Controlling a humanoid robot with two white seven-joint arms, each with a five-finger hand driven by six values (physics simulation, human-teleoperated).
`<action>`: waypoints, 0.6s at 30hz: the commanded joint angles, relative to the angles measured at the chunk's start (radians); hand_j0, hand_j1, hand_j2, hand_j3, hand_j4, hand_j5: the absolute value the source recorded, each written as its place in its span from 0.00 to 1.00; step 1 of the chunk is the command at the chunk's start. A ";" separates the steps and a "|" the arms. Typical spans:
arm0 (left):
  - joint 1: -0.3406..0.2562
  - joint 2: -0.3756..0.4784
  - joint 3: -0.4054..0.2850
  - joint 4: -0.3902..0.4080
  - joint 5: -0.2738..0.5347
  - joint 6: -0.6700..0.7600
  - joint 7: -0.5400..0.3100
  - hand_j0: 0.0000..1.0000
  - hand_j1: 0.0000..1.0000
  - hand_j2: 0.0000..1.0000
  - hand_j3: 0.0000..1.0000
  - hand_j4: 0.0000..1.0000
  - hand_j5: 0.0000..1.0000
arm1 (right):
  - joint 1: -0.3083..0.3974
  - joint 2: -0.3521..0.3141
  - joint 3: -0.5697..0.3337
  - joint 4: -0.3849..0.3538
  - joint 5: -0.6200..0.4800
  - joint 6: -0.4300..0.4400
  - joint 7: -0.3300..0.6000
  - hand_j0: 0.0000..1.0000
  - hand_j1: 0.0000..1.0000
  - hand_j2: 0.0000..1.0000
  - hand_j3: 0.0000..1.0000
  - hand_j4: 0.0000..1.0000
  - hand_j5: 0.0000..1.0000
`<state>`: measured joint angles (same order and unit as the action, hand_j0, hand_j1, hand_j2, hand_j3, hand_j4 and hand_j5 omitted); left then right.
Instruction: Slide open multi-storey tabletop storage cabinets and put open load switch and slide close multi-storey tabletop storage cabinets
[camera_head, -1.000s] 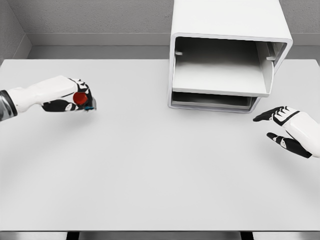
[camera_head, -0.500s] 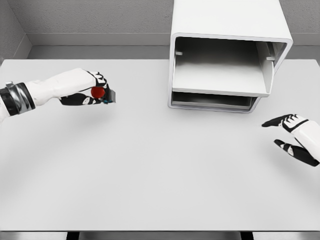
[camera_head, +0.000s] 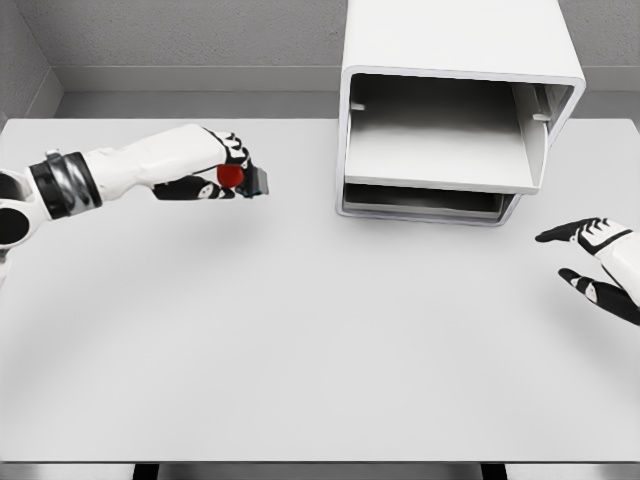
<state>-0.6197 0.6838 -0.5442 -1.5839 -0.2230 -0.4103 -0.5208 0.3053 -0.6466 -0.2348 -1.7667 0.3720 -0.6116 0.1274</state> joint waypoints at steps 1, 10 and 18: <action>0.000 -0.009 -0.002 -0.011 0.005 0.002 0.001 0.40 0.40 0.40 0.40 0.40 0.40 | -0.002 0.001 0.006 0.000 -0.007 0.001 0.001 0.69 0.69 0.69 0.69 0.69 0.69; -0.018 -0.030 -0.002 -0.039 0.007 0.004 0.001 0.40 0.40 0.40 0.40 0.40 0.40 | -0.057 0.004 0.095 0.000 -0.007 0.001 0.000 0.69 0.69 0.69 0.69 0.69 0.69; -0.035 -0.058 -0.002 -0.045 0.008 0.002 0.001 0.40 0.40 0.40 0.40 0.40 0.40 | -0.057 0.005 0.095 0.000 -0.007 0.001 0.000 0.69 0.69 0.69 0.69 0.69 0.69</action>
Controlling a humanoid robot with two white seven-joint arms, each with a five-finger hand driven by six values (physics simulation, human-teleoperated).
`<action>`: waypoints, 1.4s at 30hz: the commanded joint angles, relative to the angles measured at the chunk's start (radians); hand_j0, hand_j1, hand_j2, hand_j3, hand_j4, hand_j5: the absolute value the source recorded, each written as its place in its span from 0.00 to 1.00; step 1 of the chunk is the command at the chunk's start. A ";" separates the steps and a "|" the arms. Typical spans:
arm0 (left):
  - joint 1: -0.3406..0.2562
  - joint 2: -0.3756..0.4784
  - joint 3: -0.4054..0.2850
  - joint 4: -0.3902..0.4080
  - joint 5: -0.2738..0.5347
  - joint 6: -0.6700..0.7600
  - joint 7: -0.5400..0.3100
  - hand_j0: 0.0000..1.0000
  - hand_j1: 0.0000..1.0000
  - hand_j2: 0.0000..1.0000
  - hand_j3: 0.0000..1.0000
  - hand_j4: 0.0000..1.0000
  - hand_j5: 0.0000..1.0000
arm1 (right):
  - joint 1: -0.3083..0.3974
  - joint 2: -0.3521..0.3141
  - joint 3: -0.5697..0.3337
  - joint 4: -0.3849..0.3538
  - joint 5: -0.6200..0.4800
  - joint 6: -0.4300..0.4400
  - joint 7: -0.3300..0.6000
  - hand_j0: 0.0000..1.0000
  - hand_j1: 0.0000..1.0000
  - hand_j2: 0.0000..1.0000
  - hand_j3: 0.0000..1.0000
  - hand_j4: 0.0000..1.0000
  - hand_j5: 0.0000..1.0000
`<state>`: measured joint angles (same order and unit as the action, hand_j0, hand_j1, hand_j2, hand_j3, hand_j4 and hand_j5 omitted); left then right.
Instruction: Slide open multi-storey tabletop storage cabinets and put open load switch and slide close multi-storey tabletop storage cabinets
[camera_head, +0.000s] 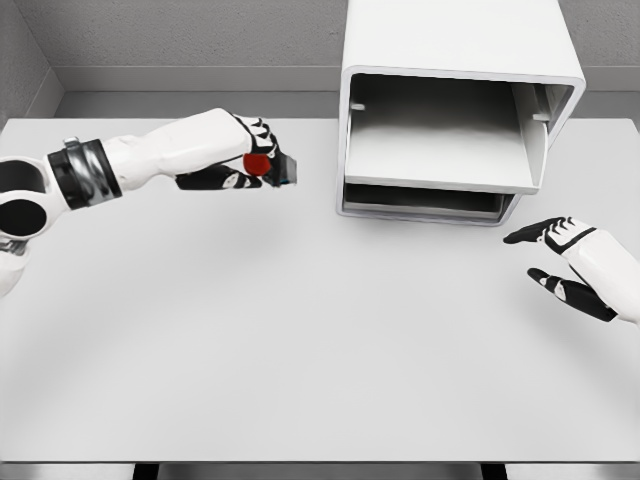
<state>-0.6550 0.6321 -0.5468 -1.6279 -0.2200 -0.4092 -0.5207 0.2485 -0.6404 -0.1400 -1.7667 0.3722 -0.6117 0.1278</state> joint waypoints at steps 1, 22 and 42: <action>-0.002 -0.006 0.001 -0.006 0.005 0.001 0.001 0.40 0.40 0.40 0.40 0.40 0.40 | 0.000 -0.001 0.000 0.000 -0.007 0.001 0.000 0.69 0.69 0.69 0.69 0.69 0.69; -0.051 -0.097 0.001 -0.029 0.005 0.000 0.001 0.40 0.40 0.40 0.40 0.40 0.40 | 0.052 -0.002 -0.003 0.023 0.004 0.001 -0.008 0.69 0.69 0.69 0.69 0.69 0.69; -0.095 -0.178 -0.028 -0.013 -0.001 0.003 0.001 0.40 0.40 0.40 0.40 0.40 0.40 | 0.074 -0.002 -0.003 0.027 0.014 0.001 -0.005 0.69 0.69 0.69 0.69 0.69 0.69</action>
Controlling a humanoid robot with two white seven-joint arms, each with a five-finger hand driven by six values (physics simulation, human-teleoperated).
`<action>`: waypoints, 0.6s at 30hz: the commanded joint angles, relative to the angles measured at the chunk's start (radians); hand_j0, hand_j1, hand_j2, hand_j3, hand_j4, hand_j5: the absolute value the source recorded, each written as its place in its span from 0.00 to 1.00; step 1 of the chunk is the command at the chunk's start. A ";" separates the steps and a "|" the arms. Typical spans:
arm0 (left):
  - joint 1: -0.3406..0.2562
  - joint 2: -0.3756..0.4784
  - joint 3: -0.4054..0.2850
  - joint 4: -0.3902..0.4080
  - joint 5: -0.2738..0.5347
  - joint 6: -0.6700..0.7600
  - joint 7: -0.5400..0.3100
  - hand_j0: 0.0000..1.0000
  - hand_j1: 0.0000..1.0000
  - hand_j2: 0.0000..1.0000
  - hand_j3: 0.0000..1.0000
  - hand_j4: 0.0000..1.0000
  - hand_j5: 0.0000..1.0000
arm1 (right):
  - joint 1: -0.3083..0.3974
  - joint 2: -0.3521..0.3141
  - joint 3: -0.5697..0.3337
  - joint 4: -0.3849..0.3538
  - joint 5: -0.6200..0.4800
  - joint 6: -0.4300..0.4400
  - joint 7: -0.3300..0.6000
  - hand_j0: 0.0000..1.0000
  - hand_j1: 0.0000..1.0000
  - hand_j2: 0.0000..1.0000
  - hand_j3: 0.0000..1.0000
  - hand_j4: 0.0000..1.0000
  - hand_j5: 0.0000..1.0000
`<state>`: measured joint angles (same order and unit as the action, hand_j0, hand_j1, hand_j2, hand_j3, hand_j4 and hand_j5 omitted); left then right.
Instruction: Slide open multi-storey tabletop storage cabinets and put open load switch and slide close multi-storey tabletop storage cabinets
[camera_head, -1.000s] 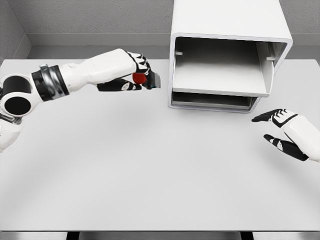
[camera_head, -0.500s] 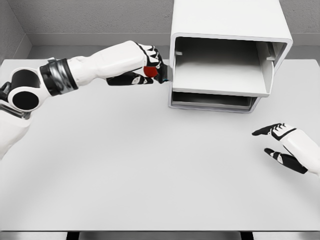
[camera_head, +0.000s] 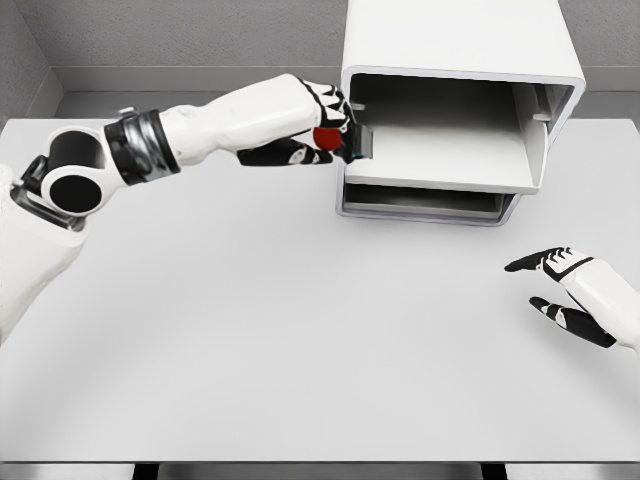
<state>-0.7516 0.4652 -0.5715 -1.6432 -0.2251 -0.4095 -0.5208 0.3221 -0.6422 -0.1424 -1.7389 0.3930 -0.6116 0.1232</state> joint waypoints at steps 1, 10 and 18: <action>0.000 -0.013 -0.004 0.002 0.004 0.003 0.001 0.40 0.40 0.40 0.40 0.40 0.40 | 0.000 0.000 0.000 -0.001 -0.006 0.001 0.000 0.69 0.69 0.69 0.69 0.69 0.69; -0.021 -0.074 -0.024 0.051 -0.016 0.003 0.001 0.40 0.40 0.40 0.40 0.40 0.40 | 0.000 0.000 0.000 0.001 -0.006 0.001 0.000 0.69 0.69 0.69 0.69 0.69 0.69; -0.029 -0.126 -0.025 0.076 -0.051 0.003 0.001 0.40 0.40 0.40 0.40 0.40 0.40 | 0.000 0.000 0.000 0.002 -0.006 0.001 0.000 0.69 0.69 0.69 0.69 0.69 0.69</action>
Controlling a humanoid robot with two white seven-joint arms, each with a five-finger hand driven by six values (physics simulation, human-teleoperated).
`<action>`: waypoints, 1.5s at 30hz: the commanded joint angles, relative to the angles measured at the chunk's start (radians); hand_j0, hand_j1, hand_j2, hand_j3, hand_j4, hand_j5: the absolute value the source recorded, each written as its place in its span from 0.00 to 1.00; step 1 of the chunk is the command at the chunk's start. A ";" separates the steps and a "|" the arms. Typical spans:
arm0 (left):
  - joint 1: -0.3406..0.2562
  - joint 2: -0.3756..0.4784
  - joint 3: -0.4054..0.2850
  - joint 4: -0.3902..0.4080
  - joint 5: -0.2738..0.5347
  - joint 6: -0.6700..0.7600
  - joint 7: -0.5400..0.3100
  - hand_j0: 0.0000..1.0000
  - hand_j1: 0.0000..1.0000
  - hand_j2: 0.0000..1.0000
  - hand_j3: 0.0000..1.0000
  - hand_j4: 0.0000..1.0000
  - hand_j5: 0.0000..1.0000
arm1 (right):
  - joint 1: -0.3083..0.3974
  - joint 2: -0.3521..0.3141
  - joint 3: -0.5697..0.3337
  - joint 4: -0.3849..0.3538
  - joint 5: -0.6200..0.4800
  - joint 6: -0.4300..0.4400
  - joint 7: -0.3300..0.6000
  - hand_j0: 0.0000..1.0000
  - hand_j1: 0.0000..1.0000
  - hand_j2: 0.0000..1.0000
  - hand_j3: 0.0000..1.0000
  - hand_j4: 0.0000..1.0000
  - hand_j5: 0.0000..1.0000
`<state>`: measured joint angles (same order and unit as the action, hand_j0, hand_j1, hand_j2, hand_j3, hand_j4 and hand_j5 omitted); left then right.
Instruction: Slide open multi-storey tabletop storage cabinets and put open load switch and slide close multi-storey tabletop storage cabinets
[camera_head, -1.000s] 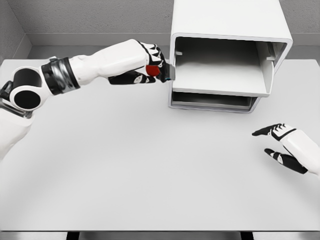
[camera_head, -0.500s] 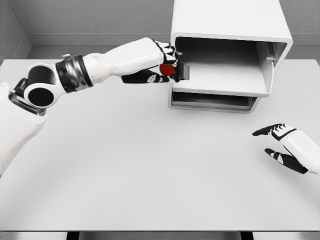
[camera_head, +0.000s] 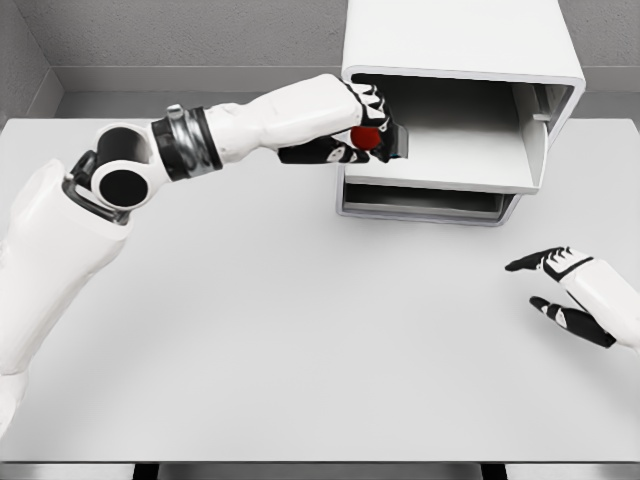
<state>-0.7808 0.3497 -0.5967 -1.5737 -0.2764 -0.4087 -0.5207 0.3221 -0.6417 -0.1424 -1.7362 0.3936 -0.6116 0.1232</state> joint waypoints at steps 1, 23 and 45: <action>0.000 -0.018 0.000 0.009 -0.009 0.002 0.001 0.40 0.40 0.40 0.40 0.40 0.40 | 0.000 -0.001 0.000 0.000 -0.007 0.001 0.000 0.69 0.69 0.69 0.69 0.69 0.69; -0.046 -0.149 0.000 0.147 -0.090 -0.004 0.001 0.40 0.40 0.40 0.40 0.40 0.40 | -0.011 -0.001 0.000 0.017 -0.007 0.001 0.001 0.69 0.69 0.69 0.69 0.69 0.69; -0.077 -0.221 0.000 0.250 -0.158 -0.012 0.001 0.44 0.44 0.44 0.44 0.44 0.44 | -0.103 0.034 0.107 0.003 -0.007 0.001 0.009 0.69 0.69 0.69 0.69 0.69 0.69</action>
<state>-0.8575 0.1276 -0.5981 -1.3293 -0.3898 -0.4324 -0.5217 0.2194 -0.6099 -0.0432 -1.7310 0.3936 -0.6117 0.1320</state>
